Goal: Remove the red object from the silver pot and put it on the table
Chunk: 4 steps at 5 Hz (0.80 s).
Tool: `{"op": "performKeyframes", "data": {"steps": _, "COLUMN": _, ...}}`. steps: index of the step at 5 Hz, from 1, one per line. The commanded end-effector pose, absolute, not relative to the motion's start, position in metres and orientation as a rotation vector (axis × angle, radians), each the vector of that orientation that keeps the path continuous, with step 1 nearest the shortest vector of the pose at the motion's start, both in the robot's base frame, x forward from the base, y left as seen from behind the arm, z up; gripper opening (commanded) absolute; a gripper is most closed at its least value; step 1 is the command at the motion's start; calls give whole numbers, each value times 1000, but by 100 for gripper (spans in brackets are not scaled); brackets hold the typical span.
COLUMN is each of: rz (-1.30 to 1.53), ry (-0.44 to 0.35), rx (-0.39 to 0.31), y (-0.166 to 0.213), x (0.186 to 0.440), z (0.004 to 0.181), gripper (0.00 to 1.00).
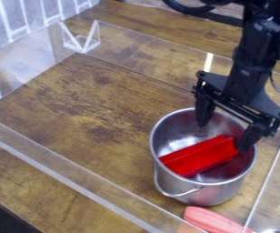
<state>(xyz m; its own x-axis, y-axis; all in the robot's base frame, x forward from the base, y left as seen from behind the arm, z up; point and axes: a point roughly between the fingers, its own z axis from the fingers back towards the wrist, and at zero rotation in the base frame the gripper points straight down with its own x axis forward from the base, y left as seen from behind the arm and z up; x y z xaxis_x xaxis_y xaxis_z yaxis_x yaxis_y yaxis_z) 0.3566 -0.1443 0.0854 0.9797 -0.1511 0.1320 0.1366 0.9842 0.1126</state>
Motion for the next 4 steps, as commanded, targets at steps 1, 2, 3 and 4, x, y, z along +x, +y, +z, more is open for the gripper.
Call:
{"op": "performKeyframes", "data": {"steps": 1, "rz": -153, "ry": -268, "rx": 74, "y": -149, "x": 360, "z": 122, "gripper": 100}}
{"op": "performKeyframes", "data": {"steps": 2, "rz": -217, "ry": -294, "rx": 61, "y": -147, "x": 368, "z": 131, "gripper": 100}}
{"op": "performKeyframes", "data": {"steps": 3, "rz": -270, "ry": -314, "rx": 52, "y": -145, "x": 374, "z": 138, "gripper": 100}}
{"op": "performKeyframes", "data": {"steps": 4, "rz": -286, "ry": -331, "rx": 50, "y": -137, "x": 373, "z": 137, "gripper": 100}}
